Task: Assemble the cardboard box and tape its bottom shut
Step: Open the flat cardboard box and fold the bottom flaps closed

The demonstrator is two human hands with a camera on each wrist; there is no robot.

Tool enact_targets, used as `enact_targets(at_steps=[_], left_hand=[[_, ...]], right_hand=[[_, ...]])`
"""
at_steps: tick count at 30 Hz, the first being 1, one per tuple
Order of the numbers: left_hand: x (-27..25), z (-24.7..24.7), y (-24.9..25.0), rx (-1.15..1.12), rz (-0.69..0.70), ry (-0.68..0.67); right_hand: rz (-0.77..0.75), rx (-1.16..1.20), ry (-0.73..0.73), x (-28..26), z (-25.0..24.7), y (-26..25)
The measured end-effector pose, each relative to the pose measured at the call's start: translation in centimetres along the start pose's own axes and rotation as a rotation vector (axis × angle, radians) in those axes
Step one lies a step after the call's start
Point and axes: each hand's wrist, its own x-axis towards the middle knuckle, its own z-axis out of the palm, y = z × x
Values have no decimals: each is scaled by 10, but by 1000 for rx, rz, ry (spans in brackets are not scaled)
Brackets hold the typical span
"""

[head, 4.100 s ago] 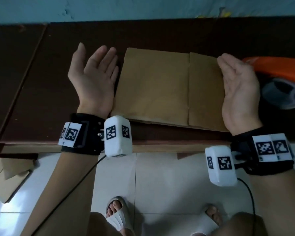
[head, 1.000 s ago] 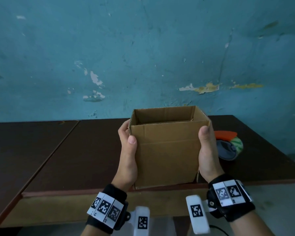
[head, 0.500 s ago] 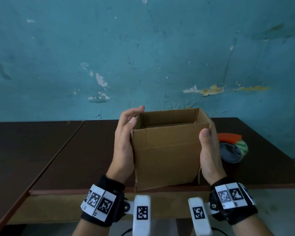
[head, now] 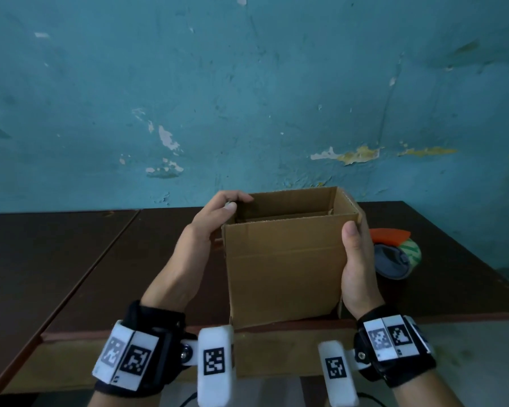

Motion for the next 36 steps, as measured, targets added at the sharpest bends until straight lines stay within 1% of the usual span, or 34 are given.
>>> enact_targets(at_steps=[3,8,13,19,22,25,27,32,36], left_hand=[[-2,-3,4,48,-34,-17],[-1,-2,8,113,-63,-4],[-4,0,9,110,-101,-85],[-4,0,8,93,-97,-104],[-2,3,10,133,-88,-109],[-1,8,11,144,-105,-133],[-2,11,11,92,-135,-139],[-5,12,0,-20,-172,-102],[-4,11,-12,-2,-141,11]], right_hand=[[5,15,-1,-3,2,-3],[0,8,-3,-4,1,-2],[-14,6,-14,-4,1,-2],[-32,18,-18,-5,3,-3],[-29,16,-25,-4,3,-3],[-24,27,-17,-3,2,-4],[-24,34,-12,-3,3,-4],[-13,42,-6,-3,1,-1],[-24,11,-16,-3,0,-2]])
